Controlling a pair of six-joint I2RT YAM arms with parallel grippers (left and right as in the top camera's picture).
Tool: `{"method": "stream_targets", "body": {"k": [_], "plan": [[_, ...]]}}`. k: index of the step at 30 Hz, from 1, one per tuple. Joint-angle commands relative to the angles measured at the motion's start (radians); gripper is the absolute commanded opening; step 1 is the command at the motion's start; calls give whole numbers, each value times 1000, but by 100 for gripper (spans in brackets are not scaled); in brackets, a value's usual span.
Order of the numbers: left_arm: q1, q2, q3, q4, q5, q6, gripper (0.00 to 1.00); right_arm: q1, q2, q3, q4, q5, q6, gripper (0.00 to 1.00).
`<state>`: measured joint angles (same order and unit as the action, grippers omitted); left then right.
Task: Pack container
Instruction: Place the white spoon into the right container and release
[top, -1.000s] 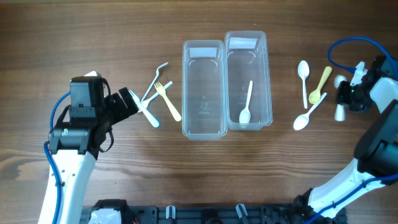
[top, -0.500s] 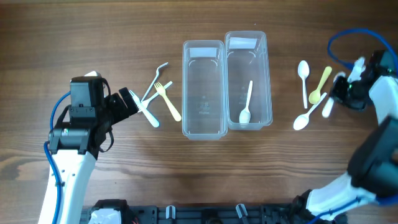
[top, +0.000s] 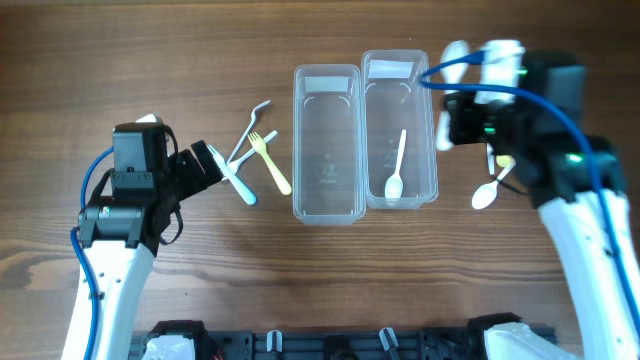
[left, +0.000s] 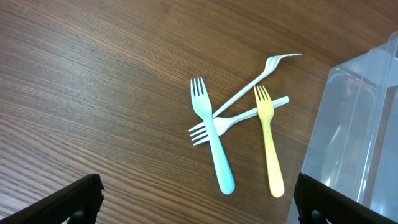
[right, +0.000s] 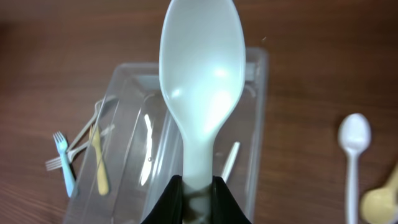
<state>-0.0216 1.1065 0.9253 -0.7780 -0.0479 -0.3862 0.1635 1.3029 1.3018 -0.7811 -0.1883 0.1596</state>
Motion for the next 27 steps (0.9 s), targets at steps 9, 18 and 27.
{"method": "stream_targets", "body": {"k": [9, 18, 27], "plan": [[-5, 3, 24, 2, -9, 13, 100, 86, 393, -118, 200, -37, 135, 5], [-5, 3, 24, 2, -10, 13, 100, 48, 208, -42, 173, -7, 98, 47], [-5, 3, 24, 2, -10, 13, 100, -185, 64, -47, 101, 279, 130, 60]]}}
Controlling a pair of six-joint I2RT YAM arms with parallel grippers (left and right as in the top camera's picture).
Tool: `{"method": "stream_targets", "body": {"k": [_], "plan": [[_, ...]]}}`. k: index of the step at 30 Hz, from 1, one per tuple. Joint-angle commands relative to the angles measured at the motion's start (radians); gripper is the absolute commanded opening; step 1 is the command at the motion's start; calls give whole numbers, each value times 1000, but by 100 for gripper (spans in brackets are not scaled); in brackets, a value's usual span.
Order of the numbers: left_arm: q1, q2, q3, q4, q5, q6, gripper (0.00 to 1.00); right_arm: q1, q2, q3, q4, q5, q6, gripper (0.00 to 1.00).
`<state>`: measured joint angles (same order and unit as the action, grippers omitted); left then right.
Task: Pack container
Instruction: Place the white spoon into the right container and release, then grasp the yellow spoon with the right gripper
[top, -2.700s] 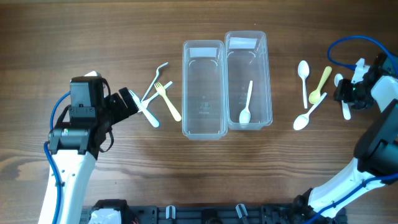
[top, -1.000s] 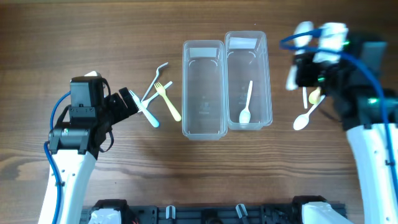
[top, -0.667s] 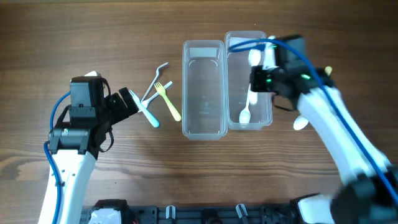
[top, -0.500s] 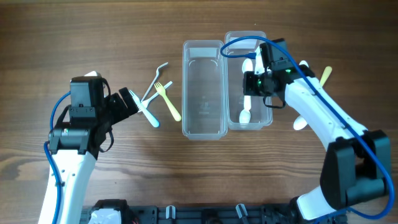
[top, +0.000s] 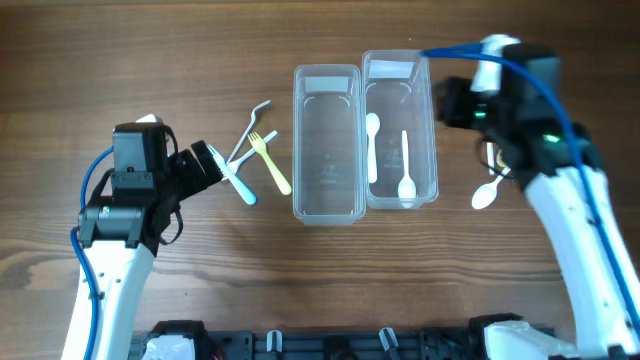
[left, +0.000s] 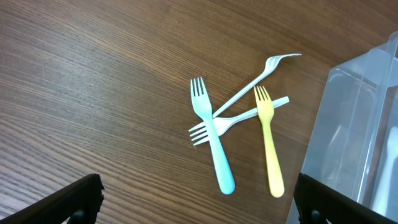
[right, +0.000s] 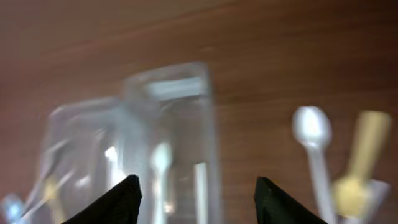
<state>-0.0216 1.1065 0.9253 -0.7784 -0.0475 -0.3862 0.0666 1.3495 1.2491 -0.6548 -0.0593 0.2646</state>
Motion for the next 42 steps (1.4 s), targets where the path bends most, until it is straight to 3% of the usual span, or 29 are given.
{"method": "stream_targets", "body": {"k": [1, 7, 13, 21, 29, 34, 37, 42], "plan": [[-5, 3, 24, 3, -10, 13, 100, -136, 33, 3, -35, 161, 43, 61], [-5, 3, 24, 3, -10, 13, 100, -340, 186, 3, 8, 156, 50, 63], [-5, 3, 24, 2, -10, 13, 100, -438, 390, 3, 92, 72, 48, 65], [-5, 3, 24, 3, -10, 13, 100, -447, 588, 3, 156, -10, 24, 64], [-5, 3, 24, 3, -10, 13, 100, -446, 658, 3, 192, -43, 23, 63], [-5, 3, 24, 3, -10, 13, 100, -443, 661, 3, 203, -50, 23, 47], [-5, 3, 24, 3, -10, 13, 100, -437, 661, 3, 201, -50, 23, 32], [-5, 3, 24, 3, -10, 13, 100, -417, 663, 3, 179, -35, 23, 24]]}}
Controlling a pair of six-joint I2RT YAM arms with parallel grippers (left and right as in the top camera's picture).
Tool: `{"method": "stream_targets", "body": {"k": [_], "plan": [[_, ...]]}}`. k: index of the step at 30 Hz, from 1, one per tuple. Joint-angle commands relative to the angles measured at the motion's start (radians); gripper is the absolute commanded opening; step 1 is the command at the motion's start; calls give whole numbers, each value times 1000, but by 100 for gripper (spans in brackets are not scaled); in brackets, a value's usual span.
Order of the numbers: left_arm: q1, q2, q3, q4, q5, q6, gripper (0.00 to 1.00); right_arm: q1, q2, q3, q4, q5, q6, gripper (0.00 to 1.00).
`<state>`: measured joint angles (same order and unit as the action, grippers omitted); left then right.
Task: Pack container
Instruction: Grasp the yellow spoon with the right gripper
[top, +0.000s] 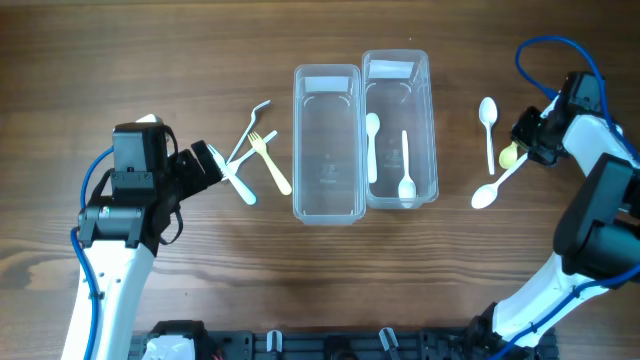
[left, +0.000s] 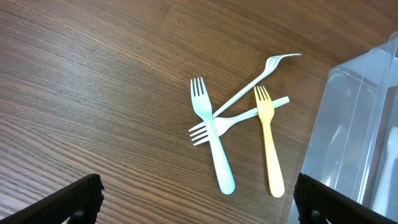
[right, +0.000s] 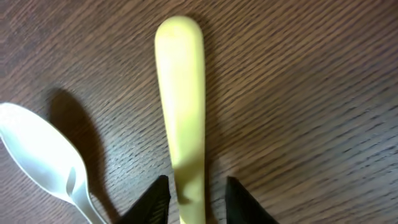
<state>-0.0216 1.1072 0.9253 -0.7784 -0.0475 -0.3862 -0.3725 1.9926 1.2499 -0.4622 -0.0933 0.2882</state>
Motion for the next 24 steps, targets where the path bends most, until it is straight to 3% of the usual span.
{"method": "stream_targets", "body": {"k": [1, 5, 8, 17, 24], "plan": [[-5, 2, 24, 2, -10, 13, 100, 27, 21, 2, -20, 8, 0, 24], [-5, 2, 24, 2, -10, 13, 100, 42, 27, 2, -51, 41, 0, 19], [-5, 2, 24, 3, -10, 13, 100, 43, 29, 2, -82, 48, -8, 4], [-5, 2, 24, 2, -10, 13, 100, 47, -111, 90, -251, 45, -26, 4], [-5, 2, 24, 3, -10, 13, 100, 172, -478, 161, -354, -13, -29, 4]]}}
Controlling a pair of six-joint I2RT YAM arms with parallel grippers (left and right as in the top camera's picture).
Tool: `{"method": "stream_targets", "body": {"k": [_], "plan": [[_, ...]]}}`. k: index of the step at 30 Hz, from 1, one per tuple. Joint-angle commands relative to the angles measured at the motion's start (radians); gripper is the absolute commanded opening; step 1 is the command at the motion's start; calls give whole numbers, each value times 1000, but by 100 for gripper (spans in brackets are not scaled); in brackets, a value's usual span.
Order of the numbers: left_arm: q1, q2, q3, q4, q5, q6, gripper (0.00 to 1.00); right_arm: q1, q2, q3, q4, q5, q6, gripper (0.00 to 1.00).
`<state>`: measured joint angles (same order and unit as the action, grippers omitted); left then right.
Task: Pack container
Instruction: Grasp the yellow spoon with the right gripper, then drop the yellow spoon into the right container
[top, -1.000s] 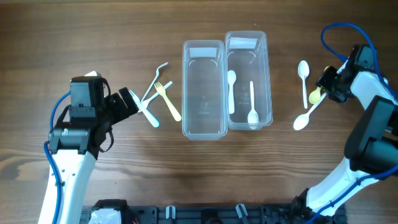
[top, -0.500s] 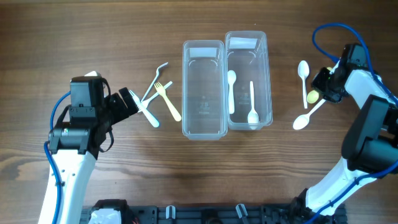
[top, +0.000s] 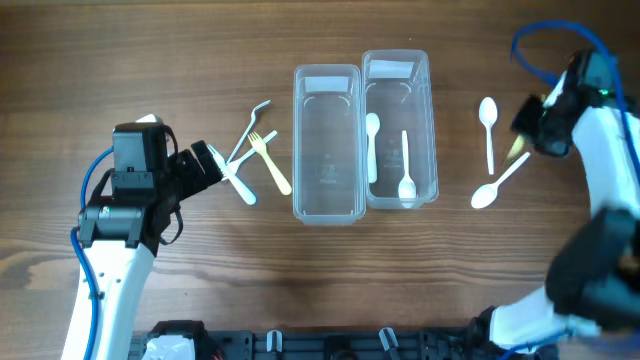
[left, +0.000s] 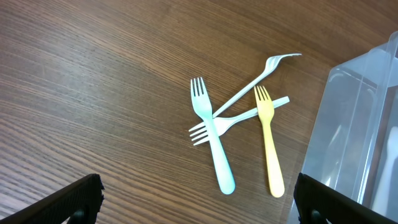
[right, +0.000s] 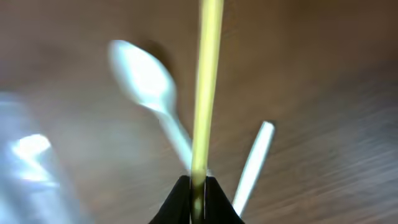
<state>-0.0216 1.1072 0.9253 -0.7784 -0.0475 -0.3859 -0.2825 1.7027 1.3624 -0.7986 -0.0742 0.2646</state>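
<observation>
Two clear containers stand side by side mid-table. The left one (top: 326, 205) is empty; the right one (top: 432, 150) holds two white spoons (top: 372, 140). My right gripper (right: 199, 194) is shut on a yellow spoon (right: 208, 74), held edge-on above the table at the far right, over two loose white spoons (right: 146, 78). The view is blurred. My left gripper (left: 196, 202) stands open, low over the wood beside several forks: blue (left: 211, 146), yellow (left: 268, 149) and two white (left: 255, 78).
The loose white spoons (top: 488, 120) lie right of the containers, under my right gripper (top: 535, 125). The forks (top: 250, 155) lie between my left gripper (top: 215, 165) and the empty container, whose wall (left: 348, 124) shows in the left wrist view.
My right gripper's fingers stood on either side of the yellow spoon's handle on the table; now they are shut on it and it is off the wood. The left arm is unchanged.
My right gripper held a white spoon over the right container, which had one spoon inside. Then it was open and the container held two. It then stood at the yellow spoon on the far right, and now holds it. The left gripper stayed open by the forks.
</observation>
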Motion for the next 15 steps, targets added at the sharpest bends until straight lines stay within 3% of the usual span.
{"method": "stream_targets", "body": {"k": [1, 8, 15], "plan": [[-5, 2, 24, 3, -10, 12, 100, 121, -238, 49, -29, -32, 1, 4], [-5, 2, 24, 3, -10, 12, 100, 387, -322, 8, -122, -30, 27, 4], [-5, 2, 24, 2, -10, 12, 100, 546, -179, -208, 83, -19, 75, 5]]}}
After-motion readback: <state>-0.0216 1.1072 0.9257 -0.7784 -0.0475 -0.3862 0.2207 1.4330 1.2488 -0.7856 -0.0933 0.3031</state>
